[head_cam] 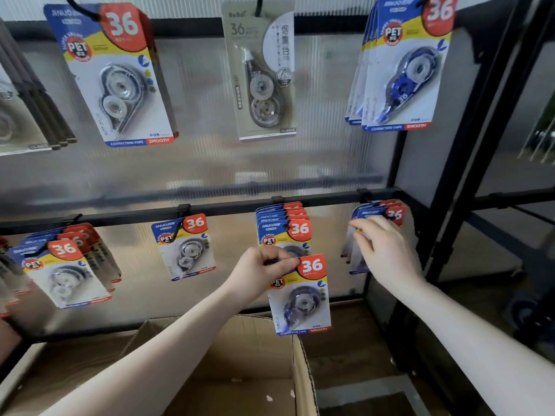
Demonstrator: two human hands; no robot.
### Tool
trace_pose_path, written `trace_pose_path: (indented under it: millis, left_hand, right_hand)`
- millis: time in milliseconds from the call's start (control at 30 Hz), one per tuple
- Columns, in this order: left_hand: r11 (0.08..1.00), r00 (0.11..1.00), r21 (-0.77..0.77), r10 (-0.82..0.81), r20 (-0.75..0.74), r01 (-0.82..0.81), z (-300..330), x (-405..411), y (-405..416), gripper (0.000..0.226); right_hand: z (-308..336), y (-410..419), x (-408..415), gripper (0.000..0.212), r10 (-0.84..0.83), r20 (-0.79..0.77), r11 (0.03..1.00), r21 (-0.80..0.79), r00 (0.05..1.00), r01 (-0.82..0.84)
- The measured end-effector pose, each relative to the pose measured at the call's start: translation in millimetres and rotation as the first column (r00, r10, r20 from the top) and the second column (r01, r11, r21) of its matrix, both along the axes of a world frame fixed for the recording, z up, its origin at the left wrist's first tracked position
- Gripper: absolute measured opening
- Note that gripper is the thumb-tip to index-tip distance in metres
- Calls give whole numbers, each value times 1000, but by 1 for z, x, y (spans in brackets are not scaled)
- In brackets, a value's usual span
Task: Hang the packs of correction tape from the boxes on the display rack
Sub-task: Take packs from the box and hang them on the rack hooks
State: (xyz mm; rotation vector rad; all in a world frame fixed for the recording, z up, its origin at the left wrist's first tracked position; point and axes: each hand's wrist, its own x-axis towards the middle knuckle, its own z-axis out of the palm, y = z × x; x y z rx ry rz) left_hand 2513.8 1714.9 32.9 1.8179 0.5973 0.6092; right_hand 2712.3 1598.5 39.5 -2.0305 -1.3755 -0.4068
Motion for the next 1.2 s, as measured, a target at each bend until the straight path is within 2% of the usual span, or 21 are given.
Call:
trace_pose_path:
  millis: [333, 500, 800, 1000, 1200]
  left_hand:
    - [998, 1000, 67, -19, -16, 20, 11, 57, -32, 13]
    - [979, 999, 204, 10, 45, -19, 24, 97, -43, 14]
    - [950, 986, 279, 104, 129, -137, 34, 170, -59, 9]
    - [945, 983, 274, 160, 91, -179, 20, 186, -52, 13]
    - [945, 978, 264, 160, 133, -191, 17, 189, -49, 11]
  right_hand:
    - [-5, -67, 49, 25, -249, 26, 966, -63, 968, 250]
    - [-10, -89, 63, 32, -334, 22, 932, -143, 942, 334]
    - [-16, -108, 80, 34, -375, 50, 903, -207, 926, 377]
    - [-18, -105, 83, 36, -369, 45, 902, -223, 928, 369]
    - [-20, -102, 85, 39, -347, 24, 907, -246, 937, 342]
